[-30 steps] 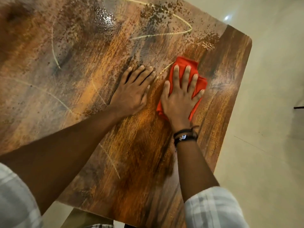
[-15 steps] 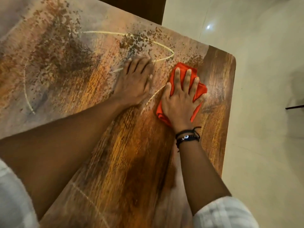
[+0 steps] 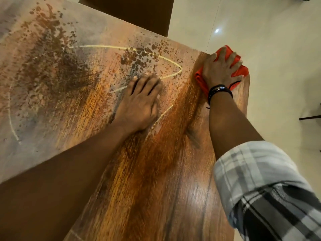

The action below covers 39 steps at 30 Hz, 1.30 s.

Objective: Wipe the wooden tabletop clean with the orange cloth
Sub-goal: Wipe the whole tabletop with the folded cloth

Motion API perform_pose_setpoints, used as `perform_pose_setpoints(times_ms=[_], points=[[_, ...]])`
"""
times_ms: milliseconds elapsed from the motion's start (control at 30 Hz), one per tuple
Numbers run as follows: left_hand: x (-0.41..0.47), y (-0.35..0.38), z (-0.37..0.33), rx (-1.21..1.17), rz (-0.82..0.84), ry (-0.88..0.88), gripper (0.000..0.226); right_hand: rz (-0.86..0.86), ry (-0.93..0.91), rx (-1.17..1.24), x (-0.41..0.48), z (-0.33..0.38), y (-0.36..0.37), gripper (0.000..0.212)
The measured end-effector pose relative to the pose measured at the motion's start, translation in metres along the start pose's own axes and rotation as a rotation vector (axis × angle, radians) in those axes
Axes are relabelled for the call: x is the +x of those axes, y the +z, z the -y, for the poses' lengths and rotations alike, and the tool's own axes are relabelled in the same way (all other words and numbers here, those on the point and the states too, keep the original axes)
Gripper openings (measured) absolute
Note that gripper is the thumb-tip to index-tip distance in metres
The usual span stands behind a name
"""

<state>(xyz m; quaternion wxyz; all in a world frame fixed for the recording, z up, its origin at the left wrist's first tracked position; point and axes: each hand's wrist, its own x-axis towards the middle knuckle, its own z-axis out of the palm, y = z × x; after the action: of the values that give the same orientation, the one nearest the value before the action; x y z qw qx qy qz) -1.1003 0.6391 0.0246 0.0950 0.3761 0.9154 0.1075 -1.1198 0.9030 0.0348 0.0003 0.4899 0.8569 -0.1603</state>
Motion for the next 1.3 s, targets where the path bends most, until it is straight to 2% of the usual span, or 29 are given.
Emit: perform_pose_setpoints(times_ms=[300,433,600,700,867,1067,1200,1300], points=[[-0.003,0.0,-0.002,0.012,-0.01,0.02,0.062,0.074,-0.459,-0.106,-0.059,0.014,0.019,0.058],[-0.004,0.0,-0.003,0.029,-0.018,0.022,0.064,0.066,-0.516,-0.086,-0.115,0.002,0.028,0.057],[-0.005,-0.002,-0.004,0.019,-0.013,0.018,0.066,0.021,-0.486,-0.057,-0.189,-0.031,0.033,0.057],[-0.005,-0.003,-0.003,0.018,-0.012,0.019,0.067,0.028,-0.487,-0.071,-0.203,-0.043,0.033,0.057],[-0.005,-0.001,-0.001,0.005,-0.017,0.032,0.065,0.041,-0.408,-0.054,-0.125,-0.049,0.021,0.06],[-0.003,0.003,0.001,-0.004,-0.016,0.043,0.065,-0.028,-0.08,-0.011,-0.005,-0.072,-0.017,0.058],[-0.002,0.004,-0.001,-0.003,-0.014,0.028,0.066,-0.024,0.075,0.031,0.014,-0.069,-0.029,0.057],[-0.003,0.003,-0.001,0.0,-0.02,0.025,0.065,-0.014,0.019,-0.004,-0.001,-0.058,-0.021,0.057]])
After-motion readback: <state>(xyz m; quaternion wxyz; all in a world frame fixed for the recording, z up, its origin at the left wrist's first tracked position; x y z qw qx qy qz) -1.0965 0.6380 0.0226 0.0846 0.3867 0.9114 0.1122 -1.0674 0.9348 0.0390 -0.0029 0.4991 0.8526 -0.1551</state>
